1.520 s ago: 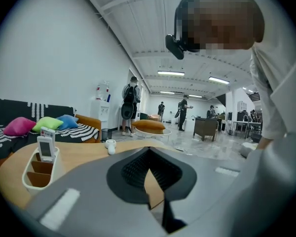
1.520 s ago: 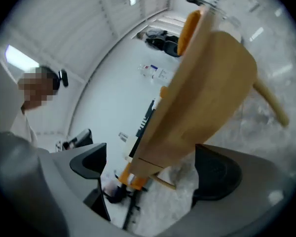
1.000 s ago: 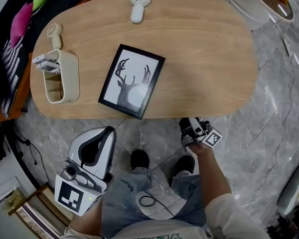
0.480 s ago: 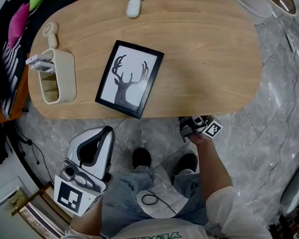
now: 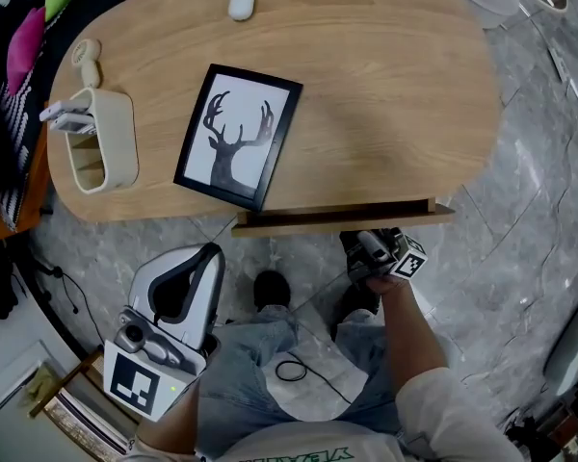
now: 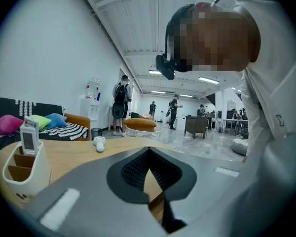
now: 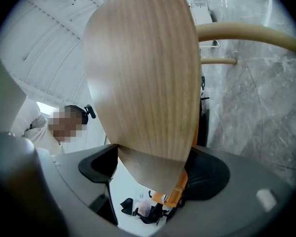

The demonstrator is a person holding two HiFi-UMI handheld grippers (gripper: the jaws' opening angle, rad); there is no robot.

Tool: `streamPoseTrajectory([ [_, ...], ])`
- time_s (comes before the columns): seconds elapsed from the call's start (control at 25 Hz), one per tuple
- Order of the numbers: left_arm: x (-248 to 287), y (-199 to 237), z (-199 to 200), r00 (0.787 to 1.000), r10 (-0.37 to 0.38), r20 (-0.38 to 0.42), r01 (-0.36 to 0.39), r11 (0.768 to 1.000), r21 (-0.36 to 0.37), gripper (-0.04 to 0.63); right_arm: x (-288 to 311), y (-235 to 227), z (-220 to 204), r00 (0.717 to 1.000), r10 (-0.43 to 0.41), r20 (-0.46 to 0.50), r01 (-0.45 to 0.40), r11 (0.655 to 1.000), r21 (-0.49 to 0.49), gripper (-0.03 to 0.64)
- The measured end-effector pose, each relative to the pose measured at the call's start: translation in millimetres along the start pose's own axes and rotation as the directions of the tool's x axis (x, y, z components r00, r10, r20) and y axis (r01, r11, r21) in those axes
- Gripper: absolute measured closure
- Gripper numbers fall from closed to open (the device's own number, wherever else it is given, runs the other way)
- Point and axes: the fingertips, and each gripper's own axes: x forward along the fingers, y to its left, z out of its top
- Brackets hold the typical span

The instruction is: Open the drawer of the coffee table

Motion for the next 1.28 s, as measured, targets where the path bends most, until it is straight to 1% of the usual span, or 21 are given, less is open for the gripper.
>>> streamPoseTrajectory([
  [0.12,-0.7,-13.2,4.3,0.999,-0.034,-0.016,0.034,0.999,-0.009,0.597,-24.8,16.5,-25.5,0.999,-0.006,-0.037,0.006,1.0,0.02,0.204],
  [0.24,-4.3,-25.8,7.1,0.998,-0.062,-0.026,0.061,0.998,-0.013,0.597,-49.0,28.9,-47.5,0.999,-0.021,-0.043,0.023,0.999,0.034,0.202],
  [0.32,-6.6,-32.5,6.9,0.997,-0.075,-0.029,0.074,0.997,-0.02,0.597,-56.9,35.0,-54.8,0.999,-0.029,-0.042,0.03,0.999,0.029,0.202],
  [0.48,-10.9,-42.7,4.0,0.995,-0.094,-0.044,0.093,0.995,-0.039,0.597,-59.2,41.4,-62.1,0.996,-0.039,-0.079,0.04,0.999,0.011,0.201],
  [0.6,-14.0,-47.8,6.6,0.993,-0.105,-0.048,0.103,0.994,-0.038,0.597,-63.5,38.4,-64.1,0.995,-0.059,-0.077,0.061,0.998,0.031,0.201],
  [0.68,-16.3,-49.6,9.6,0.993,-0.11,-0.048,0.109,0.994,-0.033,0.597,-72.0,32.9,-67.5,0.993,-0.103,-0.063,0.107,0.992,0.064,0.201],
  [0.8,-20.8,-49.4,14.4,0.993,-0.107,-0.047,0.105,0.994,-0.04,0.597,-85.8,23.8,-73.6,0.977,-0.204,-0.058,0.209,0.974,0.083,0.204],
  [0.96,-28.0,-49.3,22.3,0.993,-0.108,-0.052,0.105,0.993,-0.048,0.597,-94.0,21.5,-73.2,0.952,-0.3,-0.06,0.304,0.95,0.073,0.247],
  [1.0,-30.1,-48.6,25.0,0.993,-0.105,-0.054,0.103,0.993,-0.05,0.597,-95.7,20.6,-72.6,0.942,-0.33,-0.066,0.334,0.94,0.065,0.248],
  [1.04,-32.5,-47.9,28.5,0.993,-0.102,-0.056,0.099,0.994,-0.052,0.597,-99.2,19.2,-72.1,0.925,-0.372,-0.072,0.376,0.925,0.053,0.247],
  [1.08,-35.1,-47.4,33.3,0.993,-0.099,-0.057,0.096,0.994,-0.055,0.597,-104.2,18.1,-71.1,0.903,-0.423,-0.078,0.427,0.904,0.037,0.247],
  [1.2,-41.2,-46.4,58.1,0.995,-0.089,-0.05,0.086,0.995,-0.059,0.597,-123.3,26.4,-62.6,0.812,-0.572,-0.116,0.571,0.82,-0.042,0.247],
  [1.28,-44.3,-45.9,84.8,0.996,-0.08,-0.037,0.078,0.996,-0.049,0.597,-133.4,51.7,-52.8,0.761,-0.631,-0.154,0.624,0.776,-0.095,0.247],
])
